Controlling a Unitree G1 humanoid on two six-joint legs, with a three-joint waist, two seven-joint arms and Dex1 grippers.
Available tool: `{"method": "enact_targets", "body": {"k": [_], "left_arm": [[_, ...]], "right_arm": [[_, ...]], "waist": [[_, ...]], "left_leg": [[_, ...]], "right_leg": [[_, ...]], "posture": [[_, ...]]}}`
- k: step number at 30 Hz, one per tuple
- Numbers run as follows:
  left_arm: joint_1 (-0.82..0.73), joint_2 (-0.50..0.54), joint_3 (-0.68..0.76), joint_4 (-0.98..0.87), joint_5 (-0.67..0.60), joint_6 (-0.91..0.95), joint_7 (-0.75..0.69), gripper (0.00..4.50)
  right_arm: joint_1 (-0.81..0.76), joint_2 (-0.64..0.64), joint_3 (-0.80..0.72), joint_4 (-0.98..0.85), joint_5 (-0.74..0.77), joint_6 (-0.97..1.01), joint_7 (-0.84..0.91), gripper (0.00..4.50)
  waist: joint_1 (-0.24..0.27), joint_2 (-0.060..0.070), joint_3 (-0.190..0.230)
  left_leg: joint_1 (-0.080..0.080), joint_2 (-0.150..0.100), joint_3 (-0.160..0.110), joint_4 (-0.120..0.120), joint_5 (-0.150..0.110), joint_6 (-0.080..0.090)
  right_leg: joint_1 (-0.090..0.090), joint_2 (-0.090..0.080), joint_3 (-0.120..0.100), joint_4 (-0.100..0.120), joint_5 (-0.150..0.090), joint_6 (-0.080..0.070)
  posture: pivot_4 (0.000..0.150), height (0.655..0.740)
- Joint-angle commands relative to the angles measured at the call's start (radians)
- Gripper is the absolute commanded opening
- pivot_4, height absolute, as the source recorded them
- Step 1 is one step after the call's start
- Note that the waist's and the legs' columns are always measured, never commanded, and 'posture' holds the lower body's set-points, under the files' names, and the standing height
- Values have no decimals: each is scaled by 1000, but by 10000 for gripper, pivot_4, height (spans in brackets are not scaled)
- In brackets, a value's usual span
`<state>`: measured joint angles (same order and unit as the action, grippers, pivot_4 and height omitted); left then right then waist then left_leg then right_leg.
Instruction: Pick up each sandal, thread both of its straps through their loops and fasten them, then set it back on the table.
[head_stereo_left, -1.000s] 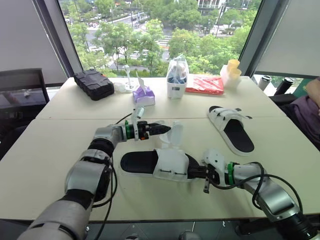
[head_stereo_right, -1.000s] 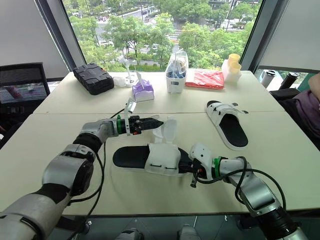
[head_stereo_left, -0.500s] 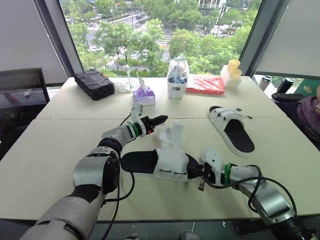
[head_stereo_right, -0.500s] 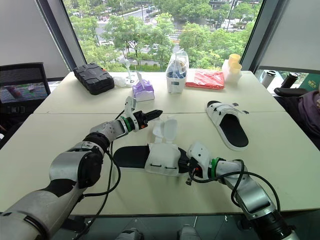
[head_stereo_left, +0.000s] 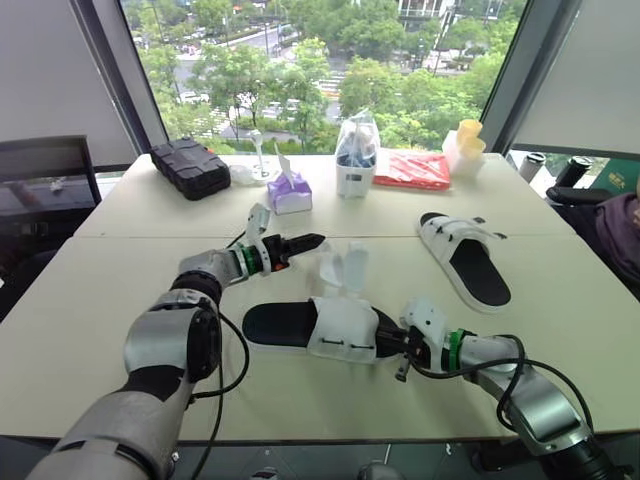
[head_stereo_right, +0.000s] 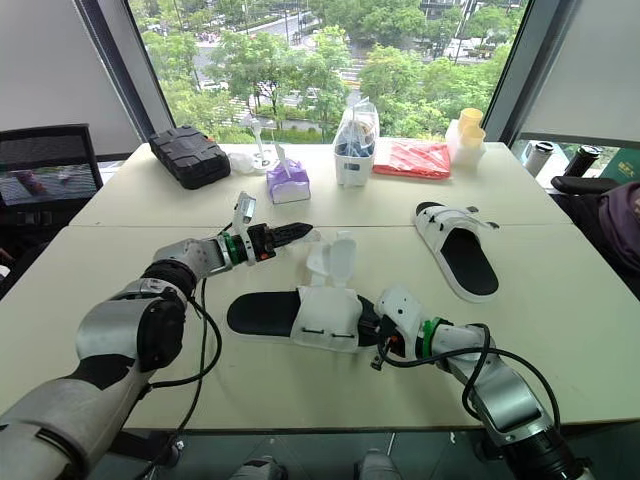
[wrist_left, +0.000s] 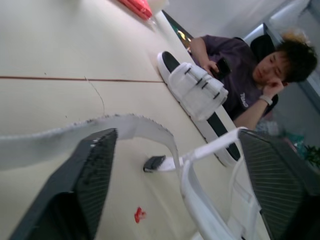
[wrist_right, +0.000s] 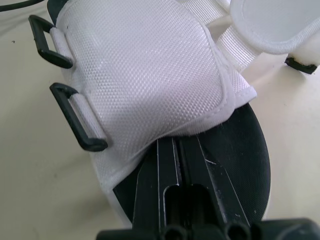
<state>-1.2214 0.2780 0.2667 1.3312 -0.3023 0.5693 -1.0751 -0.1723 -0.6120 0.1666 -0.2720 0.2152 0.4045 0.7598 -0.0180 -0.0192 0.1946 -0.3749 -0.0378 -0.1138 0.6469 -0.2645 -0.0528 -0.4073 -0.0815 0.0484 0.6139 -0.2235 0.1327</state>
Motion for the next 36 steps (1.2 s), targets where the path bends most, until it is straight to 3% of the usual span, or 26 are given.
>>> {"method": "enact_targets", "body": {"k": [1,16,19,26,36], "left_arm": [[1,-1,-21,-35,19,56,-49,44834],[-21,-164,134,2,-33,-66,273,44834],[-28,-184,164,7,-40,-97,340,35766],[-41,-177,177,9,-27,-116,362,386],[-18,-130,151,-1,-5,-93,267,386]], "right_arm": [[-18,18,-15,-13,0,-17,-7,0],[15,28,-25,-60,-16,-5,-50,0],[43,28,-29,-91,-19,5,-70,0],[75,24,-38,-119,-24,12,-94,0],[48,28,-30,-88,-29,-1,-86,0]], "waist": [[-1,0,0],[-1,0,0],[1,0,0],[1,0,0],[0,0,0]], "left_leg": [[0,0,0,0,0,0],[0,0,-1,0,0,0],[0,0,-1,0,0,0],[0,0,-1,0,0,0],[0,0,0,0,0,0]], "right_leg": [[0,0,0,0,0,0],[0,0,0,0,0,0],[0,0,0,0,-1,1],[0,0,0,0,-1,2],[0,0,0,0,-1,1]], "posture": [[1500,7400],[1500,7400],[1500,7400],[1500,7400],[1500,7400]]}}
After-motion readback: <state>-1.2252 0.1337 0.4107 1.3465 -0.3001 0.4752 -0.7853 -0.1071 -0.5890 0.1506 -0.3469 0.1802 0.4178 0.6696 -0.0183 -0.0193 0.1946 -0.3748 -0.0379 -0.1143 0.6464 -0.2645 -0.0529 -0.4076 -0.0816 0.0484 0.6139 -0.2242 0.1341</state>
